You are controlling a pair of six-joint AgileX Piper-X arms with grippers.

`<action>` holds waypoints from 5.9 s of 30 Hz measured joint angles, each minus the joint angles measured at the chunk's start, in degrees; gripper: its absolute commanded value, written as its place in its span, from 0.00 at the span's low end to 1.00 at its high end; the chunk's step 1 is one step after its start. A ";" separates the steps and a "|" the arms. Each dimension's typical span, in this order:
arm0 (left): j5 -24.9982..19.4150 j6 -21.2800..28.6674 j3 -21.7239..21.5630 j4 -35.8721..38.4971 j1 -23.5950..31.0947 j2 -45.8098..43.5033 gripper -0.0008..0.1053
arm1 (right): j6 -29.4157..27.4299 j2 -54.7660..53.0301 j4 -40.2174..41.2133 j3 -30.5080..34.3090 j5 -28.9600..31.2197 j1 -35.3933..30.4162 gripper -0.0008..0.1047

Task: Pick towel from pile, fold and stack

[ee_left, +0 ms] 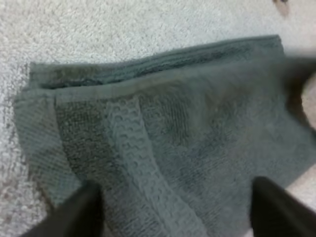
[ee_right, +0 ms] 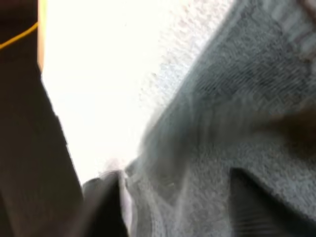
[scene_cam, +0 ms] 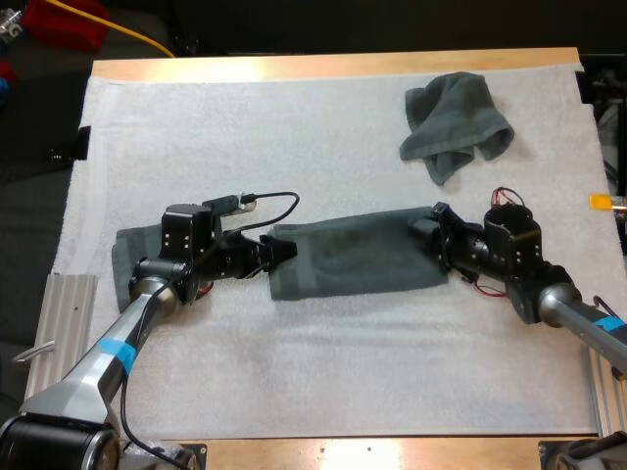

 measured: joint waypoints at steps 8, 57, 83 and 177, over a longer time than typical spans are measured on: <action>5.77 0.00 -0.48 -0.05 0.00 0.00 0.62 | 0.00 0.00 -7.79 -0.09 -1.90 0.00 0.59; -9.87 8.61 -0.63 29.64 -9.40 -31.67 0.62 | -53.11 -21.14 53.74 -13.74 6.54 -0.07 0.59; -2.82 5.80 -0.63 27.46 -9.40 -31.67 0.62 | -64.04 -5.90 54.22 -15.49 -9.43 -16.43 0.59; 4.41 5.80 -0.63 27.46 -9.40 -31.67 0.62 | -50.24 -3.97 65.53 -21.61 19.55 3.61 0.02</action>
